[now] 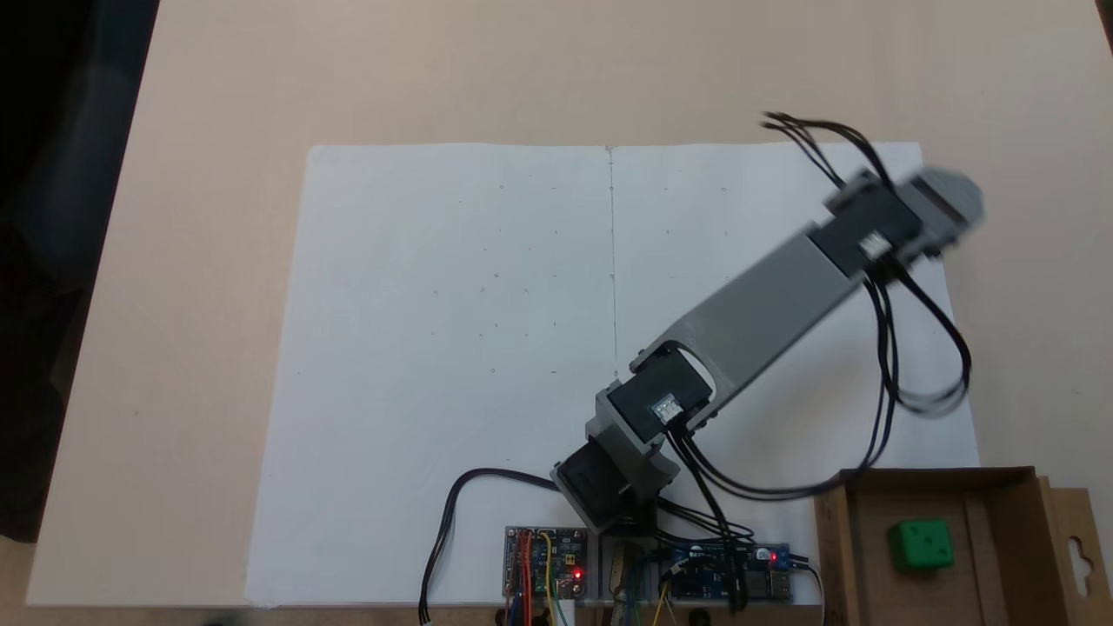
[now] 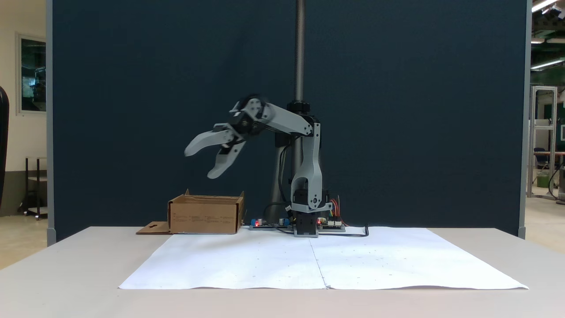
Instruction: Grasp a green dice and put it in the bin.
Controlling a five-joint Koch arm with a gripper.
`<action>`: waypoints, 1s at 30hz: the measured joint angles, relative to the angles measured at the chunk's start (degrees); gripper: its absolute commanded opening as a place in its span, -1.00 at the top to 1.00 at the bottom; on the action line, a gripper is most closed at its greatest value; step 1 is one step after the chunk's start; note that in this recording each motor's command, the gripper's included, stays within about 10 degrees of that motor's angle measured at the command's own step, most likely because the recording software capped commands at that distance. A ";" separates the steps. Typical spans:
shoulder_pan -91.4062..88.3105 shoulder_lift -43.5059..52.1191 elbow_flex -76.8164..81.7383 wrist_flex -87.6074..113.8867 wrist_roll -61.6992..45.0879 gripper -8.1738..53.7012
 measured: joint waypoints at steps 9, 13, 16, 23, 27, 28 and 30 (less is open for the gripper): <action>-26.89 0.00 0.00 -4.04 0.00 -0.64; -38.14 0.09 0.26 -4.13 0.00 -0.64; -44.91 0.09 2.55 -7.38 0.00 -0.65; -51.94 10.02 25.93 -21.97 0.00 -0.65; -51.59 17.58 38.41 -29.88 0.00 -0.65; -51.59 19.25 41.66 -31.90 0.00 -0.66; -51.59 22.41 47.64 -35.60 0.00 -0.68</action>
